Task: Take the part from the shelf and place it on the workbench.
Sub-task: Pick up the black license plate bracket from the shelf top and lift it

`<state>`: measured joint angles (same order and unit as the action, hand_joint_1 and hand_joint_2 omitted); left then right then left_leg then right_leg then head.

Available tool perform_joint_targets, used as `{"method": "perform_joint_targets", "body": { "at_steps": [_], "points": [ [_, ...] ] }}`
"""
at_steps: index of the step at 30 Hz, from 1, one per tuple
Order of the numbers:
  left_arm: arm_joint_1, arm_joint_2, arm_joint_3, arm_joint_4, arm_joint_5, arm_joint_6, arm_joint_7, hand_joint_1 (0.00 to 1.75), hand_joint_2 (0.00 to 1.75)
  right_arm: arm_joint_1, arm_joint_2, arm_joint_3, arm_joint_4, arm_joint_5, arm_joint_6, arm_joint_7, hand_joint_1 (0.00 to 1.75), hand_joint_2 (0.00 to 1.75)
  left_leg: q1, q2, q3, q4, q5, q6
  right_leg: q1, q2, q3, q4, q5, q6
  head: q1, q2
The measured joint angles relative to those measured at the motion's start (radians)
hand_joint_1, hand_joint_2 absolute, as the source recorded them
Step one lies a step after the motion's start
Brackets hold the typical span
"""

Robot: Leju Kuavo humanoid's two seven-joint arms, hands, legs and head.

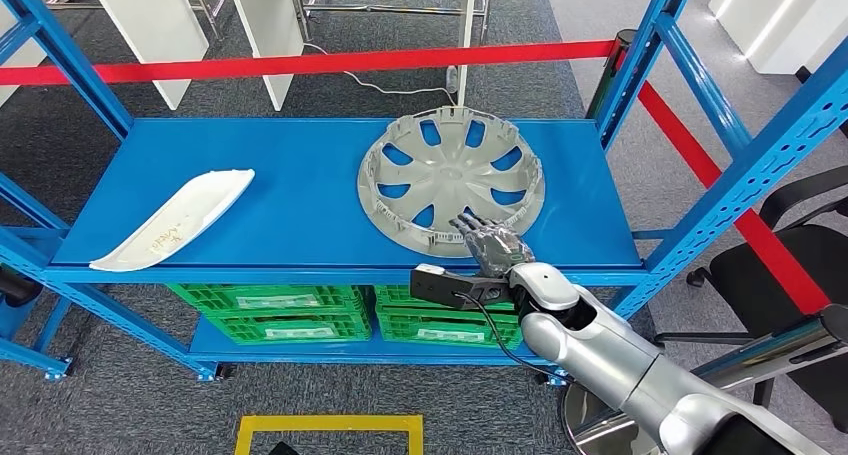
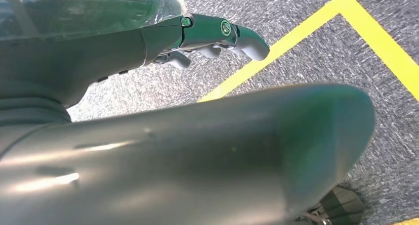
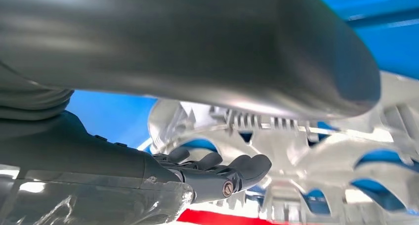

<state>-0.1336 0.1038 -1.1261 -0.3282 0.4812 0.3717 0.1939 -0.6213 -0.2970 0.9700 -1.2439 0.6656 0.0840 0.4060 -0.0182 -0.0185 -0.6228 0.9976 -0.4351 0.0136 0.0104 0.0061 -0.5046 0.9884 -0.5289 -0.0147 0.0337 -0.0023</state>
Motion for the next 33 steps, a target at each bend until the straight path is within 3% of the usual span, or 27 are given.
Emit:
{"method": "perform_joint_targets", "body": {
  "at_steps": [14,33],
  "points": [
    [0.010,0.019,0.006,-0.031,0.003,0.006,-0.006,0.00,0.00,0.005,-0.002,0.010,0.027,0.055,-0.040,0.060,0.00,0.00,0.000,0.000,0.000,0.000,0.000,0.000,0.000,0.000,0.000,0.000,0.000,-0.001,0.000,0.000],
    [0.021,0.020,0.020,-0.040,0.012,-0.007,-0.014,0.00,0.00,0.005,-0.014,0.009,0.025,0.071,-0.029,0.064,0.00,0.00,0.000,0.000,0.000,0.000,0.000,0.000,0.000,0.000,0.000,0.000,0.001,-0.001,0.000,0.000]
  ]
}}
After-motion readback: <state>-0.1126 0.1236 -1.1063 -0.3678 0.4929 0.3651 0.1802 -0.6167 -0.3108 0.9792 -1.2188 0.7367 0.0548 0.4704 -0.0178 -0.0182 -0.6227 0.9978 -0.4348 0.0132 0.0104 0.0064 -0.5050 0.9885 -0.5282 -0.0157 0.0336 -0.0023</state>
